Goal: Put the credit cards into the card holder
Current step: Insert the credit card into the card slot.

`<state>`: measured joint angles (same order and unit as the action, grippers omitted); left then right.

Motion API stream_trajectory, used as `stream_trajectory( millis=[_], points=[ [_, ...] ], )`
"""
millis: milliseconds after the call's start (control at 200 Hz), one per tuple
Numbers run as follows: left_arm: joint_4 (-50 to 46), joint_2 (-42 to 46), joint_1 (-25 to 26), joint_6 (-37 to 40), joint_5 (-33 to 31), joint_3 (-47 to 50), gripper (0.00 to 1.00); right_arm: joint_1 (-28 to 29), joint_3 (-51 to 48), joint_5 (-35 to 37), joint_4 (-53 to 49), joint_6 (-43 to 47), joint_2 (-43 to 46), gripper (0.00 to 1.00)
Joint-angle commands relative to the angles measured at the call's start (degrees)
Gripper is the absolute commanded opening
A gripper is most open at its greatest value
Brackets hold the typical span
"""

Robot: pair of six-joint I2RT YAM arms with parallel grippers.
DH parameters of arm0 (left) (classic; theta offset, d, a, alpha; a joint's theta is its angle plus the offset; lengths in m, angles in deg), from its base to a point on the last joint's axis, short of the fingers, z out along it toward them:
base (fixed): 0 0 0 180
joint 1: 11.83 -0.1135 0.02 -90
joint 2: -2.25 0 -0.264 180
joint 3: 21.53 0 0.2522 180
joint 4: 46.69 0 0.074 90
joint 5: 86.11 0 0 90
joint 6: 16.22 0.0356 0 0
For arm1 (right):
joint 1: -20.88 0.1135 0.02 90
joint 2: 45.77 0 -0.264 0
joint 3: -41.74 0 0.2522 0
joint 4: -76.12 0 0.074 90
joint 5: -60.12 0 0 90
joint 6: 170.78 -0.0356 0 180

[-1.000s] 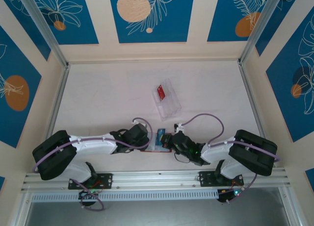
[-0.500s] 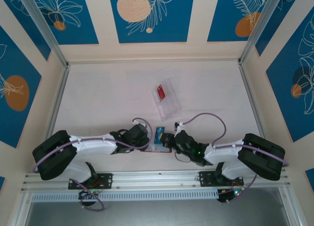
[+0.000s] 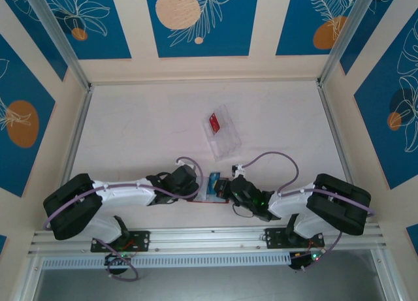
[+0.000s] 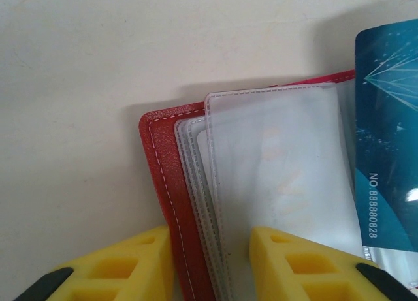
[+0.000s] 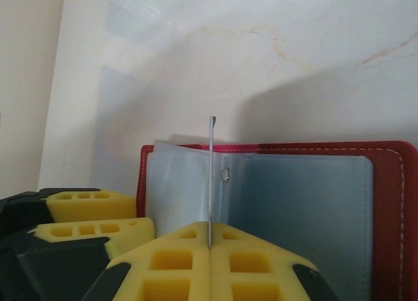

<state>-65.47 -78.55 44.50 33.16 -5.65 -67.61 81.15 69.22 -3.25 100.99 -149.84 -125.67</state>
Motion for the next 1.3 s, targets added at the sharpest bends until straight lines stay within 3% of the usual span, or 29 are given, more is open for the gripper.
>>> stream_trajectory(
  millis=[0,290,670,1295],
  points=[
    [-5.85,-2.53,0.79,-0.34,0.47,2.85,0.34,0.29,-0.62,1.72,2.76,-1.47,-2.13,0.00],
    [-5.90,-2.42,0.79,-0.36,0.31,2.96,0.34,-0.06,-0.76,0.21,6.31,-2.64,-4.68,0.00],
    [-5.45,-2.52,0.78,-0.42,0.36,3.40,0.34,0.28,-1.68,2.19,0.35,-1.60,3.57,0.00],
    [-5.85,-2.61,0.79,-0.34,0.31,3.18,0.34,-0.99,-1.58,-0.06,6.54,-2.83,-2.69,0.00]
  ],
)
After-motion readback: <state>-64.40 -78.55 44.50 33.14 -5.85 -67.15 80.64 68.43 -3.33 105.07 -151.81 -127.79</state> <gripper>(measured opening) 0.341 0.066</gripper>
